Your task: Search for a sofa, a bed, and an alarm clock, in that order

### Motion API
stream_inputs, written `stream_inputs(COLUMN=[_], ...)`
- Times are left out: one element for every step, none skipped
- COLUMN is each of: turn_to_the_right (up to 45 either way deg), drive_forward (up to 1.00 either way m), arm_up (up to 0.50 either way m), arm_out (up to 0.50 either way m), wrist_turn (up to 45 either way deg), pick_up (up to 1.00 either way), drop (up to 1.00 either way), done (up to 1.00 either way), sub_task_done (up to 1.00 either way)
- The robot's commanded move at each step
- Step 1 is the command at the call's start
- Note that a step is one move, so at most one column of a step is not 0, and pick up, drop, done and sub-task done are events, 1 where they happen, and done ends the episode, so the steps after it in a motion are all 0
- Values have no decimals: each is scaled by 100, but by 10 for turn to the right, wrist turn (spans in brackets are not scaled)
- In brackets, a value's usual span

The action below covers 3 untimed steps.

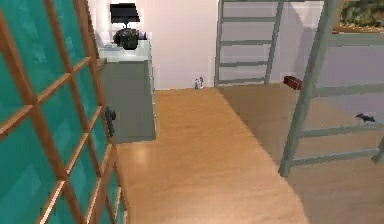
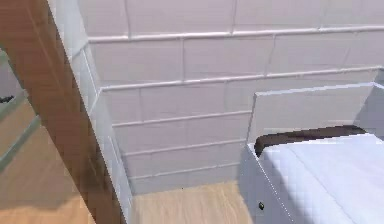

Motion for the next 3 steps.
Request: stream_inputs(turn_to_the_right=[0, 0, -90], drive_forward=[100, 95, 0], arm_up=[0, 0, 0], arm_out=[0, 0, 0], wrist_turn=[0, 0, 0], pick_up=[0, 0, 0], drop=[0, 0, 0], done=[0, 0, 0], sub_task_done=[0, 0, 0])
